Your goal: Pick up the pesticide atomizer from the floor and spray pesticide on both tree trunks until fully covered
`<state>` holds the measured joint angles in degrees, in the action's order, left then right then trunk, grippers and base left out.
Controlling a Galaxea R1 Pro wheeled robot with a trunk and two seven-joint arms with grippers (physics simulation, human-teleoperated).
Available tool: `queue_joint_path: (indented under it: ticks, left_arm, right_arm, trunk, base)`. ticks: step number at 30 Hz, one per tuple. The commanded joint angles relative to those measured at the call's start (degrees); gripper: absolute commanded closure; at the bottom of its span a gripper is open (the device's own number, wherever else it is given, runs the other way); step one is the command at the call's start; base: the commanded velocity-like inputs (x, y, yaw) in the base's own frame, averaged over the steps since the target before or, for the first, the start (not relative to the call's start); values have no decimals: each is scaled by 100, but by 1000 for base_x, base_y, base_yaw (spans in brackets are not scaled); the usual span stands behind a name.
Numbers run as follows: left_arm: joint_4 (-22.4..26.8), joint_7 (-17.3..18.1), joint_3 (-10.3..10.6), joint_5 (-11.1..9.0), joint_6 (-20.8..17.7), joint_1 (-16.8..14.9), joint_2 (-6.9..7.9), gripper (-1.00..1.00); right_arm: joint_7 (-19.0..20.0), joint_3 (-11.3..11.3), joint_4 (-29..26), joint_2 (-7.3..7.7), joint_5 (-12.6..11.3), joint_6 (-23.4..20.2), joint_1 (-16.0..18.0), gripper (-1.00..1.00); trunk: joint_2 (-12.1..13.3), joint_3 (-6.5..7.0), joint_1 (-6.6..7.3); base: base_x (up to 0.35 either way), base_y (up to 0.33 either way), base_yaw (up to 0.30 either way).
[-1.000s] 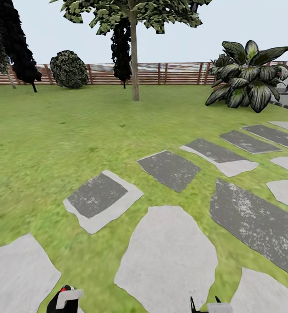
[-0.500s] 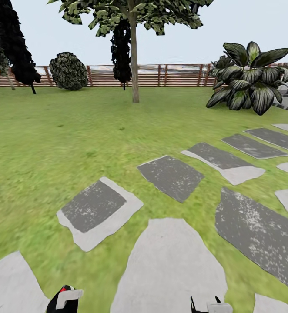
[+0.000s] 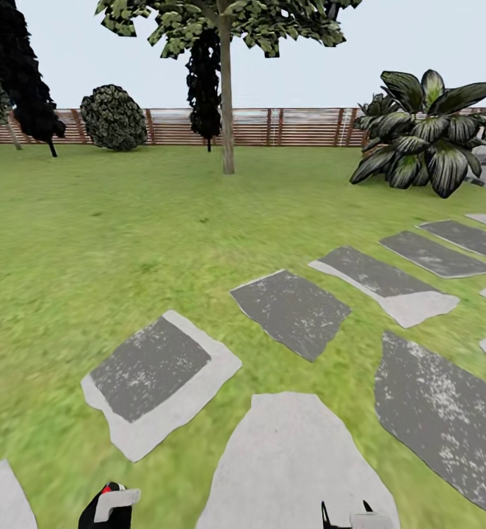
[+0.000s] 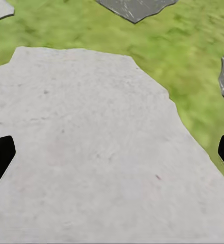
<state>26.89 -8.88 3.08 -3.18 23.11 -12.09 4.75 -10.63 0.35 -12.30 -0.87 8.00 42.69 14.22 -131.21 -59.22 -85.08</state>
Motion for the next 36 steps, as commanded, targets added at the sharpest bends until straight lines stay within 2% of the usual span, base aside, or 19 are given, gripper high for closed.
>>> queue_joint_path:
  ticks: [1, 36]
  left_arm:
    - [1, 1, 0, 1, 0, -2, 0, 100]
    - [1, -18, 0, -4, 1, 5, 9, 100]
  right_arm:
    - [0, 0, 0, 2, 0, -1, 0, -100]
    - [-7, -3, 0, 16, 0, 2, -4, -100]
  trunk:
    - [0, 0, 0]
    - [0, 0, 0]
  base:
    - [342, 0, 0]
    - [342, 0, 0]
